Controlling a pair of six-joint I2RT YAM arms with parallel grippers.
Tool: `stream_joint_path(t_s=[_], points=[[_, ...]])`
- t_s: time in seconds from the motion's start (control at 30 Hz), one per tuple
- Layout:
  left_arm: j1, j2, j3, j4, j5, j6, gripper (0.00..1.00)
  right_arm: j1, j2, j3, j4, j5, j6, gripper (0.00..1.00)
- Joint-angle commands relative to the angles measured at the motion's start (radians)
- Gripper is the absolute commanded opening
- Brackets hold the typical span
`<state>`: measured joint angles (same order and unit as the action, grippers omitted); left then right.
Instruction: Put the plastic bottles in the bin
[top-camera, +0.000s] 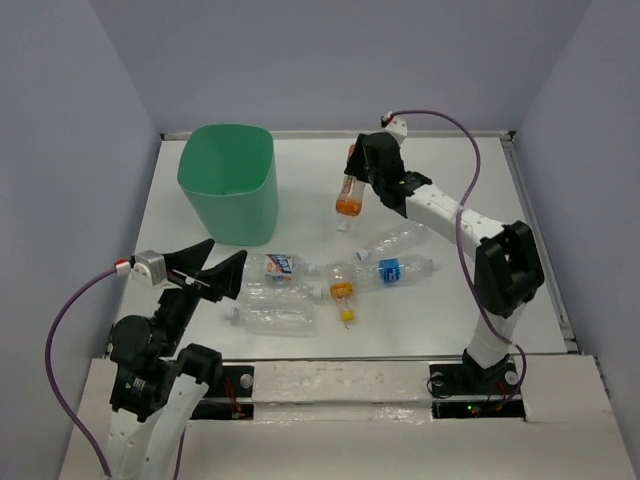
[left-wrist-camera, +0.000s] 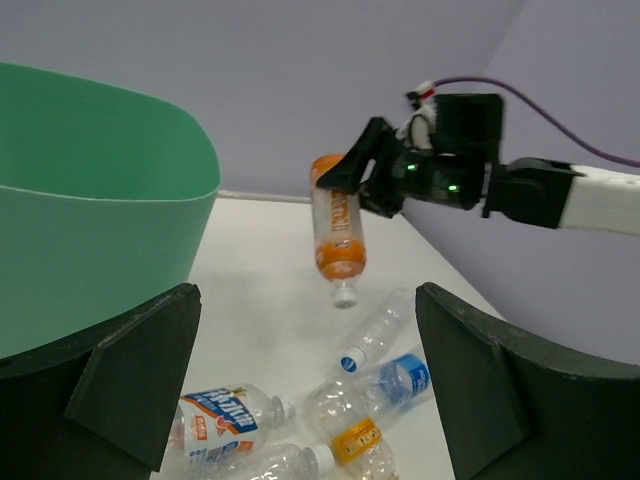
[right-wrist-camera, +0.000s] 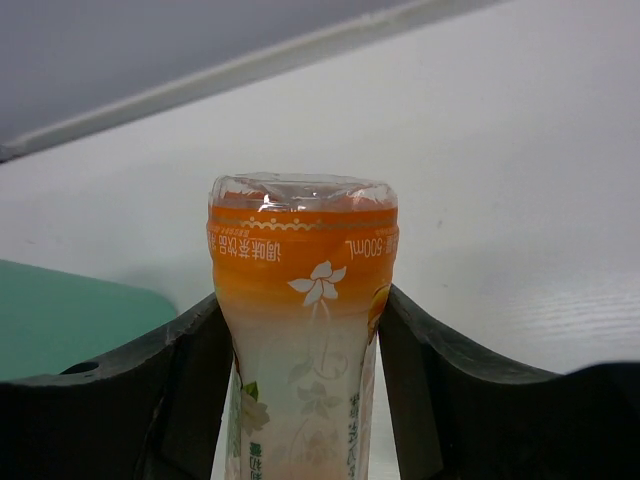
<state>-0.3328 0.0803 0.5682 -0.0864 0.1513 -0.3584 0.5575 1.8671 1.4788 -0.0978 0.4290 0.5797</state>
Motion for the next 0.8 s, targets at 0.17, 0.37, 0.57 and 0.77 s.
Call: stream_joint_path(t_s=[0.17, 0.37, 0.57, 0.77], points=[[0.001, 0.001, 0.097, -0.134, -0.462, -0.171, 0.99, 0.151, -0.151, 0.277, 0.246, -0.052, -0.234, 0.45], [0.003, -0.004, 0.111, -0.216, -0.693, -0.235, 0.99, 0.231, -0.002, 0.550, 0.392, -0.093, -0.377, 0.45], [0.000, -0.017, 0.130, -0.279, -0.792, -0.267, 0.99, 0.292, 0.264, 0.908, 0.426, -0.185, -0.471, 0.44], [-0.012, -0.019, 0.125, -0.271, -0.782, -0.257, 0.99, 0.302, 0.388, 0.996, 0.521, -0.266, -0.495, 0.43]])
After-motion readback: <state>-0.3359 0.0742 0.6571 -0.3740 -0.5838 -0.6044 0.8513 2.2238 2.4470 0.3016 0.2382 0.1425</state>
